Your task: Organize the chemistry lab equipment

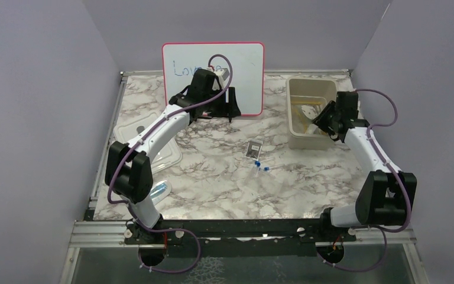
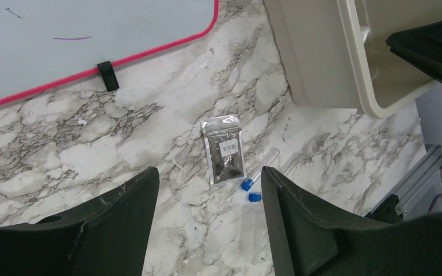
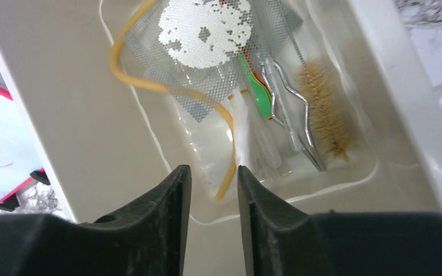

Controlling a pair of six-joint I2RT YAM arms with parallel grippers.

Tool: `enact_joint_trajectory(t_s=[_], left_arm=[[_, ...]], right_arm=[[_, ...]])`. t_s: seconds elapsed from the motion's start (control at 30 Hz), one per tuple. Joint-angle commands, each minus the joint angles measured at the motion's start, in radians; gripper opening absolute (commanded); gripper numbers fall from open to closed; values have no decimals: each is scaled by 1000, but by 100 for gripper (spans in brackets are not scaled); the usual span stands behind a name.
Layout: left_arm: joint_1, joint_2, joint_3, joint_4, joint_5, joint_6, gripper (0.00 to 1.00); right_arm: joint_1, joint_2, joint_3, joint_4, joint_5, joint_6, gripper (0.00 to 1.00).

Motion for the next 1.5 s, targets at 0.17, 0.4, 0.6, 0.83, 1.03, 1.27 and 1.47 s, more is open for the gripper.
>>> enact_joint_trajectory(t_s=[0.17,0.4,0.6,0.83,1.03,1.27,1.47], left_arm=[[2,-11,-15,-3,-2,-5,77],[2,-18,-69,-10,19,-42,83],[2,-67,-152,-10,-38,-79,75],[22,-128,-217,-73,-170,-135,62],[57,-141,-241,-89,-158,-150,61],[64,-128,-236,-89,-138,-144,61],[69,-123,-238,-89,-132,-140,61]], right_arm=[[5,-44,187,-167,70,-106,43],[240,-9,365,-250,128,-178,45],[502,80,401,-260,176,-169,46],[596,218,293,-197,56,-98,46],[626,347,302,-183,87,-90,47],[645,461,335,-229,107,-20,47],[648,512,333,-250,132,18,47]])
